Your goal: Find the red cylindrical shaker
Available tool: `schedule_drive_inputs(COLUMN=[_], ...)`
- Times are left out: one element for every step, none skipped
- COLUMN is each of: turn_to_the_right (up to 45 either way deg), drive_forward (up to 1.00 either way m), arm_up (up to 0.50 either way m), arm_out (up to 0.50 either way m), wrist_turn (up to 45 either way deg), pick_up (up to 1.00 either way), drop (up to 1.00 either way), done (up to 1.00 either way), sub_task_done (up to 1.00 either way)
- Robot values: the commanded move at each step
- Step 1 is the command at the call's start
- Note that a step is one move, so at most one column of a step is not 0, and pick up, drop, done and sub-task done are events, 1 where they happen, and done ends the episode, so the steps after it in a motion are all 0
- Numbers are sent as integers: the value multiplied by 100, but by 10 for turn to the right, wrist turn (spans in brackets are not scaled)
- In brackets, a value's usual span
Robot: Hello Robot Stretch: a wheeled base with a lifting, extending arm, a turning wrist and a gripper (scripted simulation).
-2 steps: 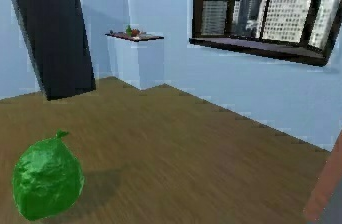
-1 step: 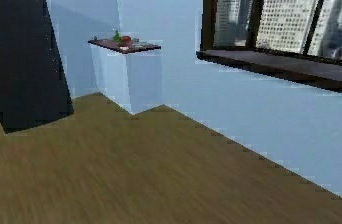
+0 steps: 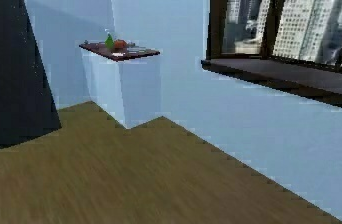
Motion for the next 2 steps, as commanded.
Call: schedule_drive_inputs(turn_to_the_right=[-390,0], drive_forward=[0,85], arm_up=[0,0], arm_out=[0,0], wrist_turn=[0,0], pick_up=[0,0], drop=[0,0], done=[0,0], sub_task_done=[0,0])
